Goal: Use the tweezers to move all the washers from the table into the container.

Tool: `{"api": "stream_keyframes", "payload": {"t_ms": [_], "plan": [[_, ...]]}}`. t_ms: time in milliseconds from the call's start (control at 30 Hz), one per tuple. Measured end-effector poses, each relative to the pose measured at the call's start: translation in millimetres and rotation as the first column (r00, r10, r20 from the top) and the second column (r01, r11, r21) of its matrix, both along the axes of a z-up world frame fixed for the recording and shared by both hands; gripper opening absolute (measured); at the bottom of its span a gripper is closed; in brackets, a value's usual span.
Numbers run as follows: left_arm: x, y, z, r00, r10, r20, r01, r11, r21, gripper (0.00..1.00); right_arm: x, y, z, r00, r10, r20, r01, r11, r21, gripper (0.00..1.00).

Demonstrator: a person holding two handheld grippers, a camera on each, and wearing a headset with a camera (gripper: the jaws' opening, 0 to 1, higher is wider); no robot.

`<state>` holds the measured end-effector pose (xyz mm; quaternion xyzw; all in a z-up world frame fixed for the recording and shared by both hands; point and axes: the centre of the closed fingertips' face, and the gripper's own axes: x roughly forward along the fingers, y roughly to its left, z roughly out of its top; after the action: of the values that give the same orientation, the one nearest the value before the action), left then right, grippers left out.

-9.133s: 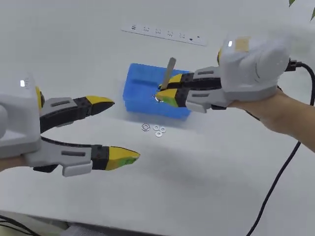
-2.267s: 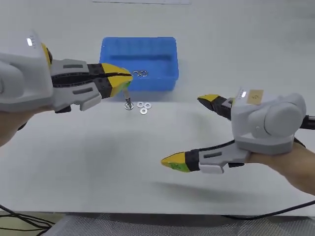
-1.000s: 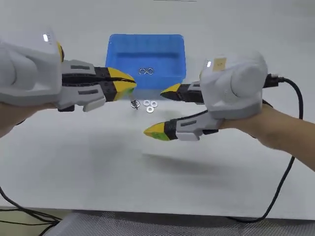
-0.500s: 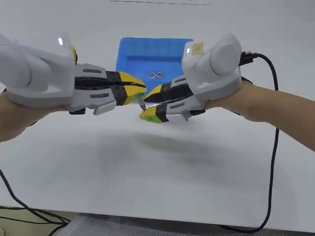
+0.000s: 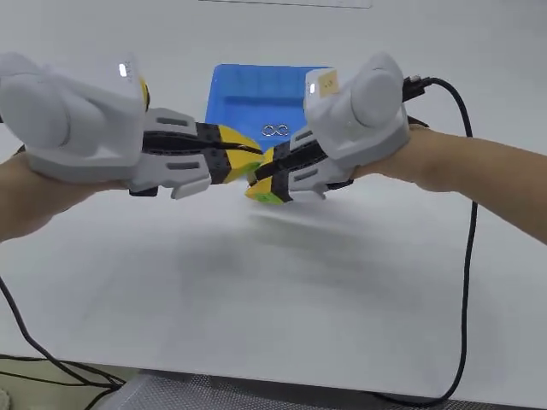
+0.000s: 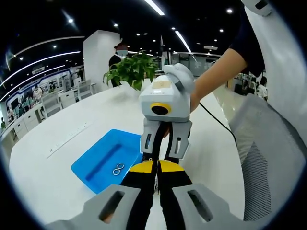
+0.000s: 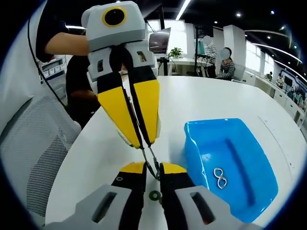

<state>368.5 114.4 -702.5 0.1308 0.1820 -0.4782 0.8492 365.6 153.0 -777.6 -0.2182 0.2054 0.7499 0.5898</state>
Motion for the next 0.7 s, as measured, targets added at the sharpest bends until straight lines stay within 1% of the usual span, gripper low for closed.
{"api": "stream_keyframes", "payload": {"t_ms": [33, 100, 133, 167, 200, 267, 300, 333, 400, 467, 533, 567, 633, 700], "plan": [[0.1, -0.3, 0.0, 1.000, 0.000, 0.001, 0.000, 1.000, 0.001, 0.05, 0.0, -0.1, 0.5, 1.000, 0.003, 0.004, -0.003, 1.000, 0.003, 0.11], [0.6, -1.2, -1.0, 1.000, -0.002, 0.011, 0.002, 1.000, 0.023, 0.05, 0.4, -0.5, 1.0, 1.000, 0.005, 0.011, -0.005, 1.000, 0.007, 0.11], [1.8, -0.2, -2.1, 1.000, 0.003, 0.019, -0.003, 0.999, 0.046, 0.05, 0.9, -0.3, 1.1, 1.000, 0.004, 0.014, -0.004, 1.000, 0.008, 0.10], [4.1, 1.3, -3.0, 0.999, 0.010, 0.033, -0.013, 0.997, 0.076, 0.06, 2.1, -0.1, 0.6, 1.000, 0.004, 0.027, -0.004, 1.000, 0.007, 0.10], [4.1, 0.1, -3.1, 1.000, 0.013, 0.027, -0.015, 0.997, 0.070, 0.06, 2.6, -0.1, 0.5, 0.999, 0.006, 0.034, -0.006, 1.000, 0.006, 0.10], [7.1, 2.7, -2.9, 0.999, 0.039, 0.024, -0.040, 0.998, 0.056, 0.07, 4.1, 0.5, -0.5, 0.999, 0.001, 0.034, -0.002, 1.000, 0.007, 0.10], [7.2, 4.3, -3.7, 0.998, 0.059, 0.005, -0.059, 0.997, 0.044, 0.07, 3.5, 0.4, -0.9, 1.000, -0.003, 0.030, 0.003, 1.000, 0.008, 0.09], [7.0, 4.0, -3.5, 0.998, 0.060, 0.003, -0.060, 0.997, 0.043, 0.07, 3.6, 0.4, -1.2, 0.999, -0.005, 0.033, 0.005, 1.000, 0.009, 0.09], [4.6, 4.7, -1.9, 0.998, 0.060, 0.012, -0.060, 0.997, 0.041, 0.08, 2.7, -0.5, -1.1, 0.999, -0.012, 0.035, 0.012, 1.000, 0.012, 0.09], [3.1, 5.9, 1.2, 0.998, 0.067, 0.008, -0.068, 0.997, 0.023, 0.10, 1.8, -0.1, -0.4, 0.999, -0.022, 0.027, 0.021, 1.000, 0.020, 0.09], [2.3, 7.8, 5.0, 0.997, 0.080, 0.012, -0.080, 0.997, 0.009, 0.13, 2.2, 0.5, 0.9, 0.999, -0.037, 0.022, 0.036, 0.999, 0.029, 0.09], [2.1, 9.2, 6.1, 0.996, 0.087, 0.014, -0.087, 0.996, 0.006, 0.16, 1.9, 0.2, 1.9, 0.999, -0.041, 0.020, 0.040, 0.999, 0.031, 0.09], [0.4, 10.9, 8.1, 0.996, 0.091, 0.014, -0.091, 0.996, -0.002, 0.21, 1.2, 0.1, 5.0, 0.999, -0.045, 0.023, 0.045, 0.998, 0.035, 0.09], [-3.9, 11.6, 10.7, 0.996, 0.089, 0.021, -0.089, 0.996, -0.006, 0.23, -1.2, -0.3, 10.9, 0.999, -0.048, 0.027, 0.047, 0.998, 0.039, 0.09]]}}
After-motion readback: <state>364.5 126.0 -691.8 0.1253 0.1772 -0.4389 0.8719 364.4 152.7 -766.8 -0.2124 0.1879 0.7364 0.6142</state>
